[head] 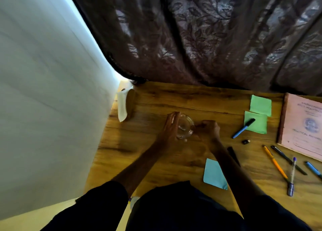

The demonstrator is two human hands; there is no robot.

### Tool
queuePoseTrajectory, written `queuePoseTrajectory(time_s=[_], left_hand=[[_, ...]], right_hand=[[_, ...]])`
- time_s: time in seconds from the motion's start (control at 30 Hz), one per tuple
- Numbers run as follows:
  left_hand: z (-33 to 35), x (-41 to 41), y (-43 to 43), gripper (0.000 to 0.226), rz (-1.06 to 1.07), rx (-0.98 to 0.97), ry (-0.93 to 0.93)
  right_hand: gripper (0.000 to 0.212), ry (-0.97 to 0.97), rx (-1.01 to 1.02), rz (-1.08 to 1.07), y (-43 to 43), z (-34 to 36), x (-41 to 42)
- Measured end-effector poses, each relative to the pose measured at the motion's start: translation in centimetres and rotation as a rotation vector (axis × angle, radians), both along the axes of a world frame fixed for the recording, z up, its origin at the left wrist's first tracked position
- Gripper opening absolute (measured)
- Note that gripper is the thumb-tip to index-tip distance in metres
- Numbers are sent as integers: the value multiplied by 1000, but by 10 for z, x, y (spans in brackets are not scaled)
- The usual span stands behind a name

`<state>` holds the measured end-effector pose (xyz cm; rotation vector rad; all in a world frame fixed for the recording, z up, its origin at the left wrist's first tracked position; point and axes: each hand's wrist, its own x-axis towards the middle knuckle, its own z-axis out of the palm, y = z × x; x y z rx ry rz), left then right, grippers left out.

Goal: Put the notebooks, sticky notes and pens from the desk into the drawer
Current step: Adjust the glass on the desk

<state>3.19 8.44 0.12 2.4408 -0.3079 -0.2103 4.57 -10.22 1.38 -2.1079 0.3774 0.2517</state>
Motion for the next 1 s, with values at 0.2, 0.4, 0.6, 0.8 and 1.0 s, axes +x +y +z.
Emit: queuePoseTrajectory(time_s=[0.2, 0.4, 0.6, 0.8, 1.0], left_hand=[[4, -17, 44, 118, 290, -77, -1], [5, -14, 63, 117, 319, -102, 12], [-5, 0, 44, 112, 145, -143, 90], [-15, 16, 1, 111, 16, -60, 177], [-19, 27, -21, 108, -11, -40, 201]], right_hand=[[11, 103, 11, 35, 62, 5, 18], [15, 141, 39, 0, 85, 1, 22], [11, 129, -24, -90, 54, 3, 17], [18, 152, -106, -199, 12, -6, 16], [15, 175, -147, -261, -4, -16, 22]])
